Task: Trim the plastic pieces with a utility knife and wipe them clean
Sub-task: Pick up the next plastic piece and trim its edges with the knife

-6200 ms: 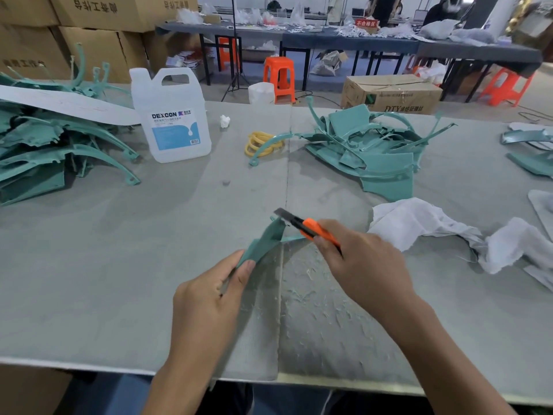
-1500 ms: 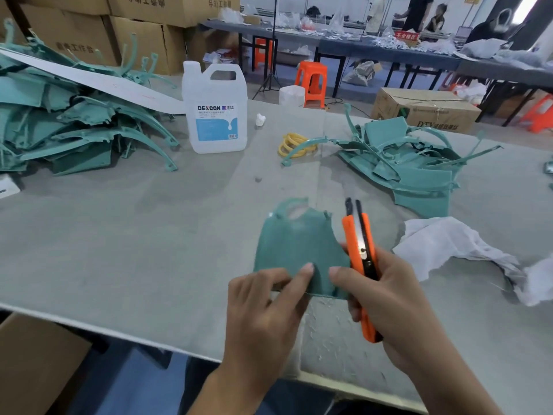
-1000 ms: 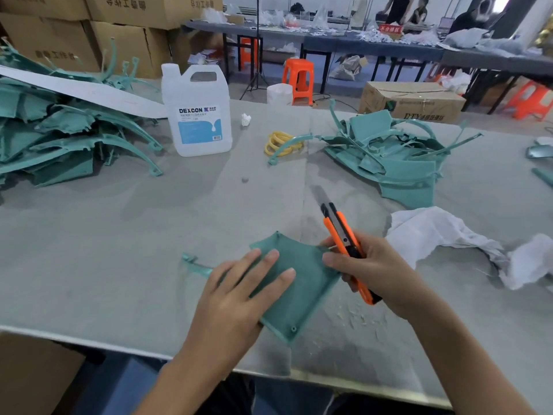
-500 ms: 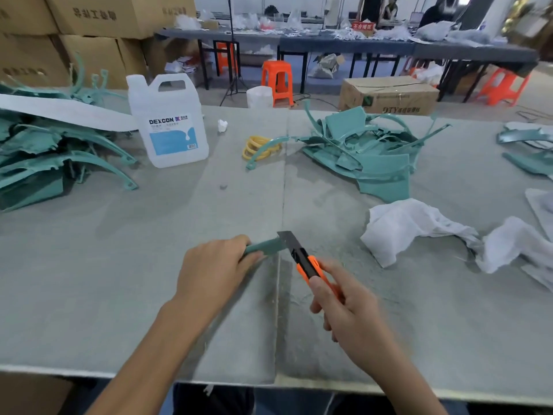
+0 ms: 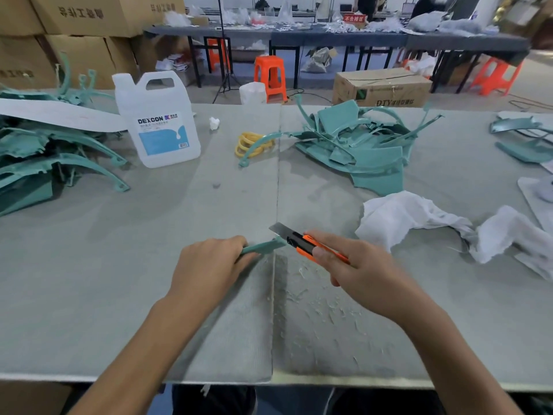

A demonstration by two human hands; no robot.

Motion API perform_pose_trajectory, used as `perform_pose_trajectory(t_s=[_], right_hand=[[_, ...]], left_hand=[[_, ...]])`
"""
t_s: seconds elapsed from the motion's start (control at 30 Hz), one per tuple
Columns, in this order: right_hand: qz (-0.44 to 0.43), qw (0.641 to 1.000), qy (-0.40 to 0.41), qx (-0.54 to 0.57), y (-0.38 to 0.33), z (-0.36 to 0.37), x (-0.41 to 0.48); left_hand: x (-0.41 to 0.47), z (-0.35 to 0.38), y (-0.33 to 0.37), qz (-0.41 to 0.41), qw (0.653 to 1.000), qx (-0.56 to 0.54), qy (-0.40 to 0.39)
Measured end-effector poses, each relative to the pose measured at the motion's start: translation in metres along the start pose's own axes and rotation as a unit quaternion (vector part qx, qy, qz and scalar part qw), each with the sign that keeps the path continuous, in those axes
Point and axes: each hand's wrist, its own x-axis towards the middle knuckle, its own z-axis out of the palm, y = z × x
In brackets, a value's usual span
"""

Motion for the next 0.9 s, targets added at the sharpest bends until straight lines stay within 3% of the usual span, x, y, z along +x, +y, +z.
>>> perform_pose_trajectory(t_s=[0.5,0.9], right_hand=[[-0.052,0.997,-0.044,-0.041,0.0,-0.024,0.011],[-0.001,0.997,-0.076,-0.021,0.019,-0.018,0.031]], left_hand=[[-0.004,0.001,0.0,0.02,0.997,-0.043,0.054],[-0.008,-0.005,0.0,0.029,0.997,-0.044,0.056]])
